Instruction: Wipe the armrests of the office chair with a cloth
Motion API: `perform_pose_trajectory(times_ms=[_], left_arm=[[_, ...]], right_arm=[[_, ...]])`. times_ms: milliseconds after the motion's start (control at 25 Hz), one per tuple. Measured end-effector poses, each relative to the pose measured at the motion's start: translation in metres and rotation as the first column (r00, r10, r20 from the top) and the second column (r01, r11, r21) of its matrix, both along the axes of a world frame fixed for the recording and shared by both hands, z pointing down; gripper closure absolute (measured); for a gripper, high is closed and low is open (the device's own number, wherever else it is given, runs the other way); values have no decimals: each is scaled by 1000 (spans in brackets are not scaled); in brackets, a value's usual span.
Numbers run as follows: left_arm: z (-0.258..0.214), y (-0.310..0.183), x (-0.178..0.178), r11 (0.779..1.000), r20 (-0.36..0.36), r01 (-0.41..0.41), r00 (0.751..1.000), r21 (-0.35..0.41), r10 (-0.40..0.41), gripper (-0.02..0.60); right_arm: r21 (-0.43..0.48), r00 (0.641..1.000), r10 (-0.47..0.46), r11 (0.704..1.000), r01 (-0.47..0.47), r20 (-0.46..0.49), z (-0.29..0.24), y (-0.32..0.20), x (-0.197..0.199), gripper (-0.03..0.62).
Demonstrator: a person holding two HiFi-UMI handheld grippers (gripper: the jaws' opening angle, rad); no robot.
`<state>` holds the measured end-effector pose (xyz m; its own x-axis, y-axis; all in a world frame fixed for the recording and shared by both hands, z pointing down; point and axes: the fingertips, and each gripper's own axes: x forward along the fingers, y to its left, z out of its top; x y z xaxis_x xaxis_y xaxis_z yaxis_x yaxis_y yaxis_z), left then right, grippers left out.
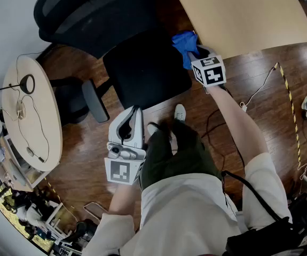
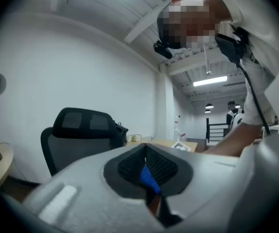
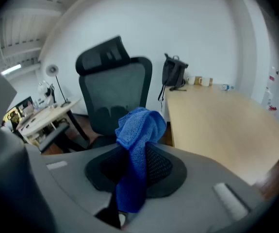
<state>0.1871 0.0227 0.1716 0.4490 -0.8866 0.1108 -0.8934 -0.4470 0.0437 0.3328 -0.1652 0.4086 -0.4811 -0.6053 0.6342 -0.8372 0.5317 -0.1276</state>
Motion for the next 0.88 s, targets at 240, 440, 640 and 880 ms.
perform_pose_trajectory(times_ms=[240, 440, 640, 880], left_arm=[[37, -4, 9, 998, 22, 8, 1000, -57, -7, 581], [22, -14, -16, 996, -22, 82, 996, -27, -82, 581], [27, -20, -32, 992, -59, 122, 991, -35, -124, 581], [-46, 6, -89, 953, -74, 301, 952, 27, -298, 581]], right_arm=[[-196, 959, -57, 981, 1, -279, 80, -38, 26, 505], [-219, 973, -82, 975, 33, -217, 83, 73, 39, 505], [-64, 998, -52, 997, 50, -38, 26, 162, 60, 507], [492, 865, -376, 852, 182, 331, -239, 147, -42, 508]])
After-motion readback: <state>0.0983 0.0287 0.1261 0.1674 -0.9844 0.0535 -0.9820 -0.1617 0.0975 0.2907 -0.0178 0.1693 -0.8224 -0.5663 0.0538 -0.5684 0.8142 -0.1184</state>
